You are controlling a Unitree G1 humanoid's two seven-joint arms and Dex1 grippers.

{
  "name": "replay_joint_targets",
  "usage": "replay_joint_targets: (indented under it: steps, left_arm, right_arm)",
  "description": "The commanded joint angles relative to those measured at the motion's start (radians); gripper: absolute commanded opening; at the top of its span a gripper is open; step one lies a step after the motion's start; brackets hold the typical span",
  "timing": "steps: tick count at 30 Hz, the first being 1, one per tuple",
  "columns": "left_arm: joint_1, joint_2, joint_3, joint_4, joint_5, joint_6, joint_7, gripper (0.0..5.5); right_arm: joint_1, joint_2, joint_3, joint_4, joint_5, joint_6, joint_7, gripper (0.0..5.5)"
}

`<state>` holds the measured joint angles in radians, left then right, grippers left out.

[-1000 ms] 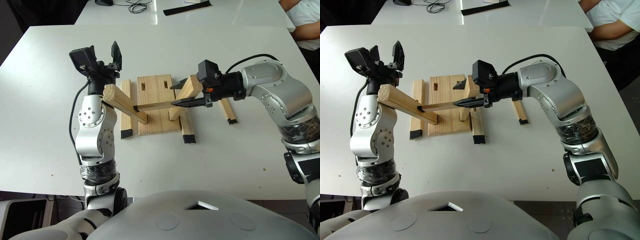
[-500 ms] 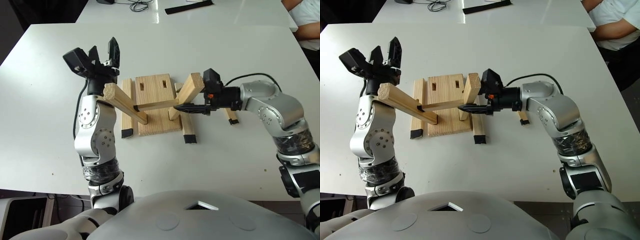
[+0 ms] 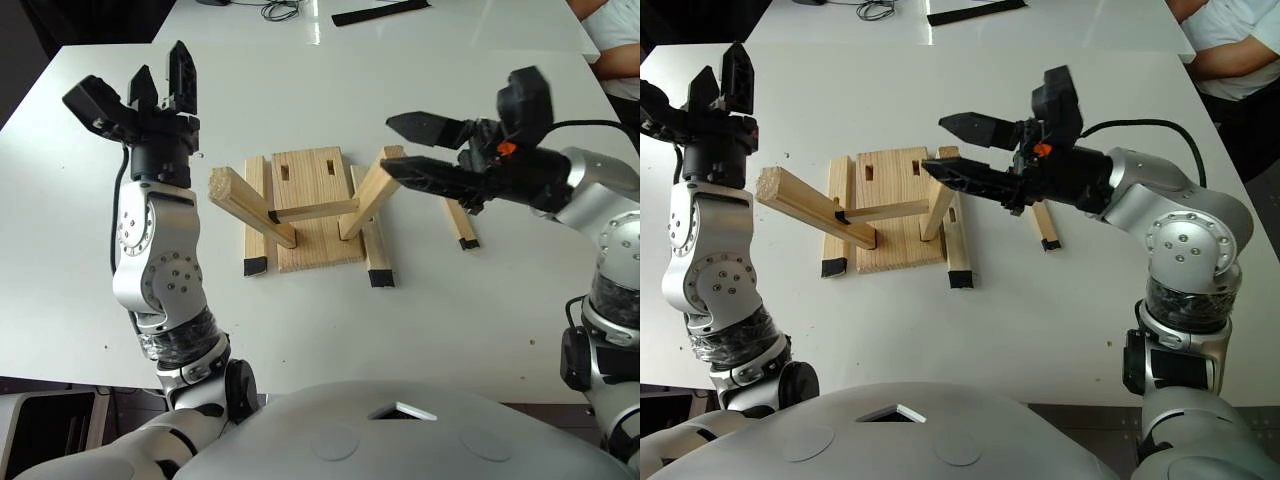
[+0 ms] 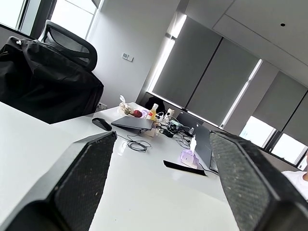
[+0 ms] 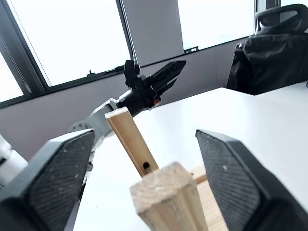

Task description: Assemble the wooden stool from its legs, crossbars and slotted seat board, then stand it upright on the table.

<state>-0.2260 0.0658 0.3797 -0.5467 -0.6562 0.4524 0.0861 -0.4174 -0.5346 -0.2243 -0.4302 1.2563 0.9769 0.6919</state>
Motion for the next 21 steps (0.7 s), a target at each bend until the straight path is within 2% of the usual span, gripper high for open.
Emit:
replay_joint_targets:
  steps: [1, 4, 7, 13, 19, 21]
  left_arm:
    - [-0.026, -0.003, 0.053, -0.058, -0.113, 0.021, 0.075, 3.56]
    - [-0.038, 0.019, 0.052, -0.084, -0.171, 0.04, 0.104, 3.56]
    - [-0.05, 0.036, 0.027, -0.108, -0.213, 0.071, 0.132, 3.56]
    - [-0.05, 0.067, -0.085, -0.248, -0.321, 0.185, 0.244, 3.56]
    - [-0.11, 0.135, -0.136, -0.31, -0.38, 0.255, 0.344, 3.56]
    - [-0.205, 0.165, -0.119, -0.291, -0.412, 0.244, 0.363, 3.56]
  right_arm:
    - [-0.083, 0.024, -0.078, 0.068, 0.298, -0.018, -0.197, 3.86]
    - [-0.093, 0.034, -0.058, 0.053, 0.346, -0.042, -0.274, 3.86]
    - [-0.077, 0.057, -0.023, 0.016, 0.307, -0.079, -0.311, 3.86]
    - [-0.055, 0.114, 0.163, -0.105, -0.08, -0.208, -0.352, 3.86]
    - [-0.027, 0.161, 0.236, -0.167, -0.246, -0.259, -0.417, 3.86]
    - [-0.05, 0.184, 0.239, -0.171, -0.269, -0.277, -0.43, 3.86]
